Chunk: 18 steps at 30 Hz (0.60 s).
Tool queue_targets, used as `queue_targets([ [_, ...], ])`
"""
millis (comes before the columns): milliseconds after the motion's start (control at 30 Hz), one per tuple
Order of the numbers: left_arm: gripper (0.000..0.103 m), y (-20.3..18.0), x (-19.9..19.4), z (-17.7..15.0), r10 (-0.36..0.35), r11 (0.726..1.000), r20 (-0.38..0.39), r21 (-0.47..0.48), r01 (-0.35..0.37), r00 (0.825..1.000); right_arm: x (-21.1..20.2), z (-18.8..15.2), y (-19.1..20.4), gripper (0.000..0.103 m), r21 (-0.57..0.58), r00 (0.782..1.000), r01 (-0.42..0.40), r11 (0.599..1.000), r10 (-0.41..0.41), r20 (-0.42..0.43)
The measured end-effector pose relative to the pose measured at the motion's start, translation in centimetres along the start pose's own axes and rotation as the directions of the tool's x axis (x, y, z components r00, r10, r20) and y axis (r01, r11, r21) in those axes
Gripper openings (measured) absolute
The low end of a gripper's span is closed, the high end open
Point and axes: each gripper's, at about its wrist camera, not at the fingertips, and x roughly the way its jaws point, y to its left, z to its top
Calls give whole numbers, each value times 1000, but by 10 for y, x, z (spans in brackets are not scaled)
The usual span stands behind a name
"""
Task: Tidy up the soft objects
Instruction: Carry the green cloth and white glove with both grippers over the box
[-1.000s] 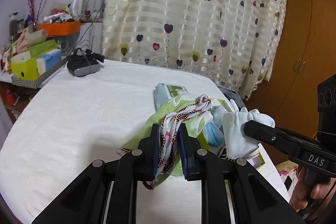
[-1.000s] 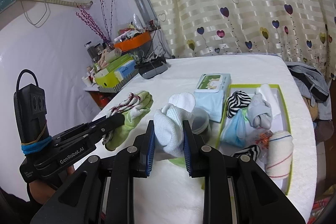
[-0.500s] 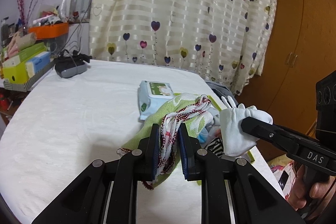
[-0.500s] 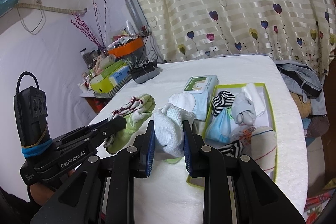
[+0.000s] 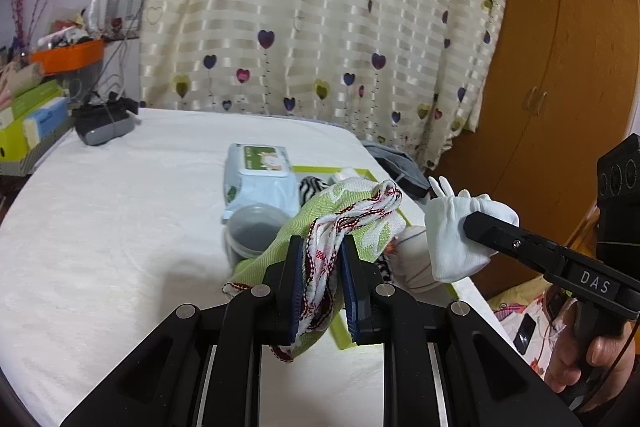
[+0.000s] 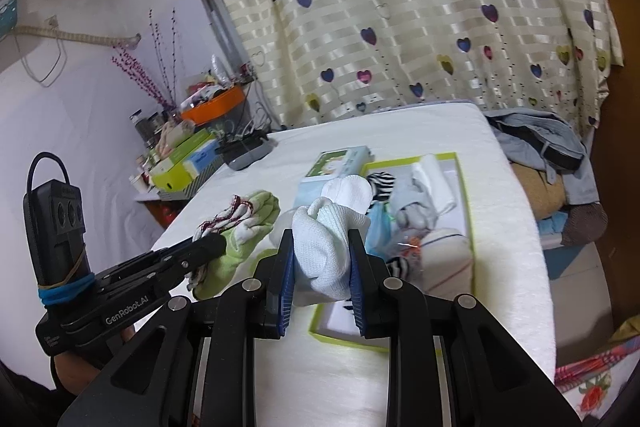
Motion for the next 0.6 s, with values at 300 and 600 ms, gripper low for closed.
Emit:
queue_targets([
  [300,16,-20,16,-5,-47,999,-35,22,48,998,-7,-5,-24,25,35,999,39,999,-39,-1],
  [600,16,-38,40,-18,-87,995,-96,41,92,992,-3,-20,-55,25,84,995,91,992,-88,-45],
])
